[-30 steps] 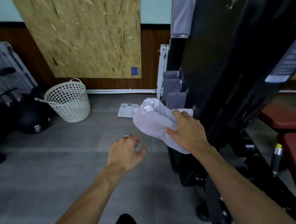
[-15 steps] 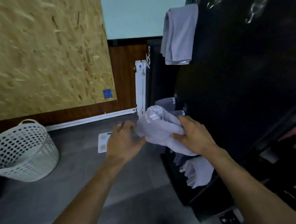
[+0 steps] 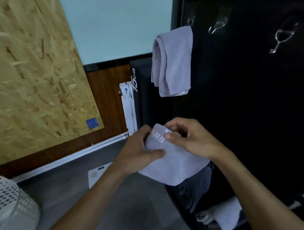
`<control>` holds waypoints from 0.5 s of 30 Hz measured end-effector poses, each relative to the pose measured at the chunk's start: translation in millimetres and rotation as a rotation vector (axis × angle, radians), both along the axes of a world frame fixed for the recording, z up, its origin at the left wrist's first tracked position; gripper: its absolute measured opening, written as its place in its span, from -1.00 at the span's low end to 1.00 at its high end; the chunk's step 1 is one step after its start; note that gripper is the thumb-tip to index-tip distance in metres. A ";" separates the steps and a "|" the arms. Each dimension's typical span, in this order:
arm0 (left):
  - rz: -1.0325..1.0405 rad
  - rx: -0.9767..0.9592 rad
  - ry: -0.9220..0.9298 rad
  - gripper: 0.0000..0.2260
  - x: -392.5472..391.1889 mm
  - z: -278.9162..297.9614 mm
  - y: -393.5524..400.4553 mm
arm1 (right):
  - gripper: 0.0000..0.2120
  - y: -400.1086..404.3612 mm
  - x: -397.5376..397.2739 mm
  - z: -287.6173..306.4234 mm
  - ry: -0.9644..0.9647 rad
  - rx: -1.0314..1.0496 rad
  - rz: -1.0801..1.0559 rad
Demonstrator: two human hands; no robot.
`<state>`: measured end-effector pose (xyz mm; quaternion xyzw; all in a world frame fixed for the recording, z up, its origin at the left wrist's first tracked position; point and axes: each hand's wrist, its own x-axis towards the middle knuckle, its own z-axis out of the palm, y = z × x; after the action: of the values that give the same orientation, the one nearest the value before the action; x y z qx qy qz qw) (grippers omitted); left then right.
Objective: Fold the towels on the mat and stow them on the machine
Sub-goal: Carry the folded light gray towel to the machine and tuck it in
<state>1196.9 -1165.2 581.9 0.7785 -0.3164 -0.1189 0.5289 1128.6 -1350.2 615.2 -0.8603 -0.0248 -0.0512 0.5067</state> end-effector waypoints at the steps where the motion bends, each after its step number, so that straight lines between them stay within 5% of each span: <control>1: -0.009 0.001 0.007 -0.67 7.4 1.3 -3.3 | -0.92 -2.3 7.9 2.2 -0.014 0.007 -0.002; 8: -0.144 -0.145 0.157 -0.86 72.3 18.1 -24.7 | -0.89 -28.5 38.7 17.9 -0.001 0.060 0.000; 15: -0.525 -0.207 0.525 -0.82 126.7 40.8 -50.5 | -0.88 -35.9 45.8 42.3 -0.138 0.288 -0.145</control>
<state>1323.6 -1215.8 622.6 0.5566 -0.3689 -0.4130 0.6193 1174.4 -1386.0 657.5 -0.7728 0.0102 -0.1496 0.6167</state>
